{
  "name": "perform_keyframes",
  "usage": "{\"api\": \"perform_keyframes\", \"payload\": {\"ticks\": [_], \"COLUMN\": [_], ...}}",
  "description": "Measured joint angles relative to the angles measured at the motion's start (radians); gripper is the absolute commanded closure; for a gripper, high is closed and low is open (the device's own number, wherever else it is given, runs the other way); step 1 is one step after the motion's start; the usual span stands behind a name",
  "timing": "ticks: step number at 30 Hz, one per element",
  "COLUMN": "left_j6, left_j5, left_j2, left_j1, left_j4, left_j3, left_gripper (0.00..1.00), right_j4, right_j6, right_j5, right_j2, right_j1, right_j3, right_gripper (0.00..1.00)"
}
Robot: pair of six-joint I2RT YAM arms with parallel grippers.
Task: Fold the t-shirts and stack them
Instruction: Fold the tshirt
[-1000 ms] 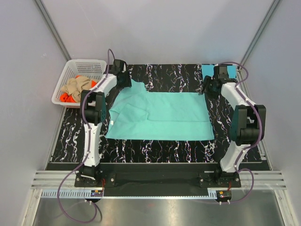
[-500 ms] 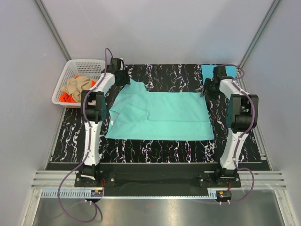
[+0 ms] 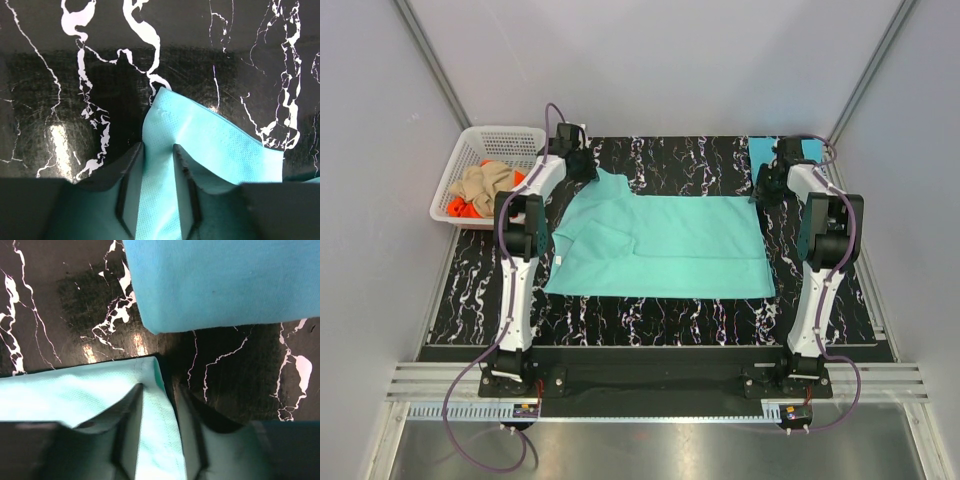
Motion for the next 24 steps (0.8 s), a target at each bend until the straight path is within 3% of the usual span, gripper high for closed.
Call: {"api": "perform_keyframes", "payload": {"ticks": [3,4,5,16,18,19,20,24], "left_j6": [-0.003,-0.004,-0.005,-0.04,-0.042,-0.042,-0.042,-0.041], "left_j5": [0.011,0.017,0.024,0.092,0.098,0.101,0.107,0.132], "left_j2": [0.003,0.004,0.004,-0.062,-0.113,-0.141,-0.165,-0.196], "left_j1": [0.002,0.003,0.004,0.031,0.032,0.032,0.032,0.032], "left_j4": [0.002,0.004,0.005,0.053,0.061,0.068,0.073,0.095], "left_j3": [0.0,0.0,0.0,-0.059,-0.099,-0.117,-0.125,-0.095], "left_gripper": [0.84,0.97,1.0,1.0,1.0,1.0,1.0,1.0], "right_j4": [-0.004,-0.004,-0.003,0.079,0.082,0.084,0.072,0.024], "right_j6": [-0.01,-0.013,-0.015,-0.021,-0.021,-0.019,-0.014,-0.025], "right_j5": [-0.007,-0.01,-0.011,-0.006,0.0,-0.001,-0.005,-0.042], "right_j2": [0.012,0.018,0.021,-0.018,-0.026,-0.026,-0.024,0.008], "right_j1": [-0.001,-0.001,-0.001,-0.001,-0.001,-0.001,-0.001,-0.003], "right_j3": [0.013,0.018,0.02,-0.058,-0.068,-0.066,-0.057,0.038], "right_gripper": [0.84,0.9,1.0,1.0,0.92,0.73,0.66,0.6]}}
